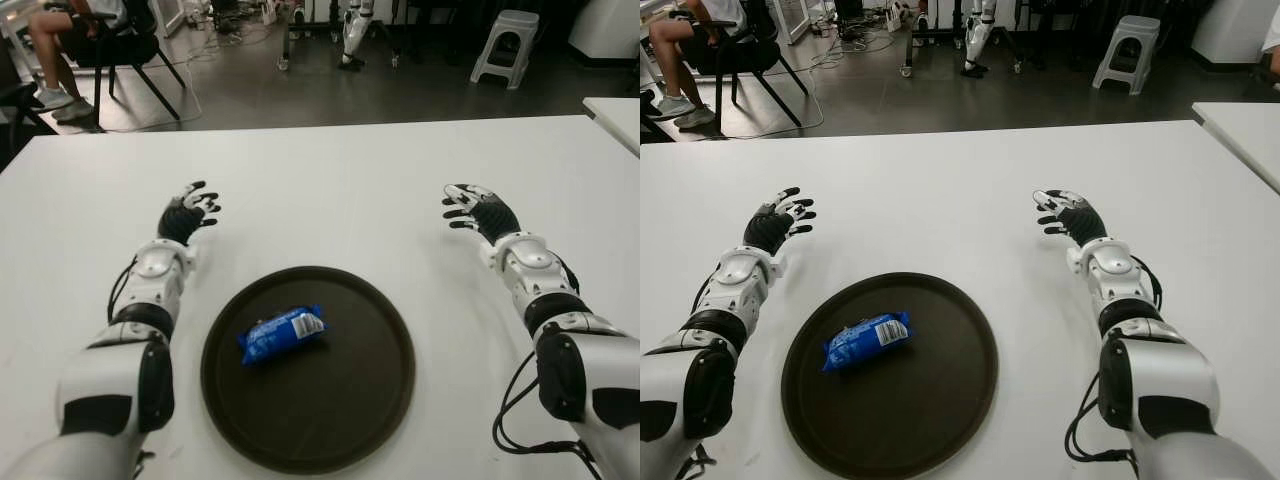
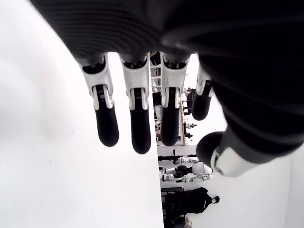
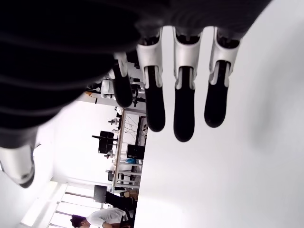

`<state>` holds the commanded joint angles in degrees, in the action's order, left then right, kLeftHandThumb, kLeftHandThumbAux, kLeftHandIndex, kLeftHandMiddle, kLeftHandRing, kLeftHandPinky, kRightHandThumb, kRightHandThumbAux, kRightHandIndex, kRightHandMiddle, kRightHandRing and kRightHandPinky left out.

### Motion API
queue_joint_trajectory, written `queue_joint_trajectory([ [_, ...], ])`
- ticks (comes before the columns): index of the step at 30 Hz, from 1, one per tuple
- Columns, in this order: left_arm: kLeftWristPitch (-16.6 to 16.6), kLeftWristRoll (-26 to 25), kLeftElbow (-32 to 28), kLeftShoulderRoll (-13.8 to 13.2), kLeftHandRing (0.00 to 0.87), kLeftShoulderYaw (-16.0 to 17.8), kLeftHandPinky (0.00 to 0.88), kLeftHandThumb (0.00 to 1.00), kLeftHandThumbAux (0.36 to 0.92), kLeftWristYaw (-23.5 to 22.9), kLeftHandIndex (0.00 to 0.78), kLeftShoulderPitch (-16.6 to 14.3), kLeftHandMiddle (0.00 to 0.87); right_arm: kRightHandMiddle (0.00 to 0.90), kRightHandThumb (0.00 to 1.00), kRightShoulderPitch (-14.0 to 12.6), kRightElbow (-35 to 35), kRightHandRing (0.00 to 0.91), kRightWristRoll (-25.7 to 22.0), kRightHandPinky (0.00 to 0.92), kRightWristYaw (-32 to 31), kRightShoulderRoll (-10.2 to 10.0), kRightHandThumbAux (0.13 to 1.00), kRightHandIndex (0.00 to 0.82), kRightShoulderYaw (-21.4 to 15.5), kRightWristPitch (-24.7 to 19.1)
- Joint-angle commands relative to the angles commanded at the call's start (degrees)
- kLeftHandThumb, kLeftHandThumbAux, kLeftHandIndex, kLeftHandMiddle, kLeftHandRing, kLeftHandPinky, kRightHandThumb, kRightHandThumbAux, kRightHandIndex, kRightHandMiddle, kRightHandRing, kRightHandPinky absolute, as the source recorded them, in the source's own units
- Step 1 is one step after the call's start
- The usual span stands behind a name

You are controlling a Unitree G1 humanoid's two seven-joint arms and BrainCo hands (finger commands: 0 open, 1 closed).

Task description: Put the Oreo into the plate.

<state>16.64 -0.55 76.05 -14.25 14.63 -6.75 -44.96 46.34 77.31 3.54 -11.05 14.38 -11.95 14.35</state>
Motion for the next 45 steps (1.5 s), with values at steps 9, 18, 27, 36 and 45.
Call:
queue_joint_trajectory([
  [9, -0.5, 0.1, -0.1, -0.1, 0.279, 0.3, 0.283, 0.077, 0.643, 1.5, 0.162, -0.3, 0.273, 0.346, 0.063, -0.2, -0.1, 0.384, 0.1, 0.402, 0.3, 0.0, 0.5, 0.244, 0.0, 0.5],
  [18, -0.9, 0.0, 0.0, -0.1, 0.278, 0.4, 0.287, 0.071, 0.617, 1.6, 0.165, -0.4, 0.275, 0.351, 0.054, -0.1, 0.0, 0.39, 0.2, 0.4, 0.5, 0.1, 0.499, 0.237, 0.1, 0.1],
  [27, -1.0, 0.8, 0.0, -0.3, 0.268, -0.3, 0.29, 0.061, 0.649, 1.7, 0.154, -0.4, 0.261, 0.361, 0.057, 0.0, -0.1, 0.397, 0.8, 0.419, 1.4, 0.2, 0.515, 0.25, 0.6, -0.4],
  [36, -0.8, 0.7, -0.1, -0.8, 0.279, 0.0, 0.292, 0.029, 0.669, 2.8, 0.173, -0.5, 0.27, 0.365, 0.061, 0.1, 0.0, 0.409, 0.4, 0.44, 1.0, 0.0, 0.527, 0.265, 0.3, -0.5],
  [45, -0.5, 0.9, 0.1, -1.6, 0.278, 0.1, 0.291, 0.014, 0.676, 3.5, 0.188, -0.2, 0.269, 0.38, 0.067, -0.1, -0.1, 0.417, 0.9, 0.443, 1.4, -0.5, 0.536, 0.269, 0.8, 0.1],
])
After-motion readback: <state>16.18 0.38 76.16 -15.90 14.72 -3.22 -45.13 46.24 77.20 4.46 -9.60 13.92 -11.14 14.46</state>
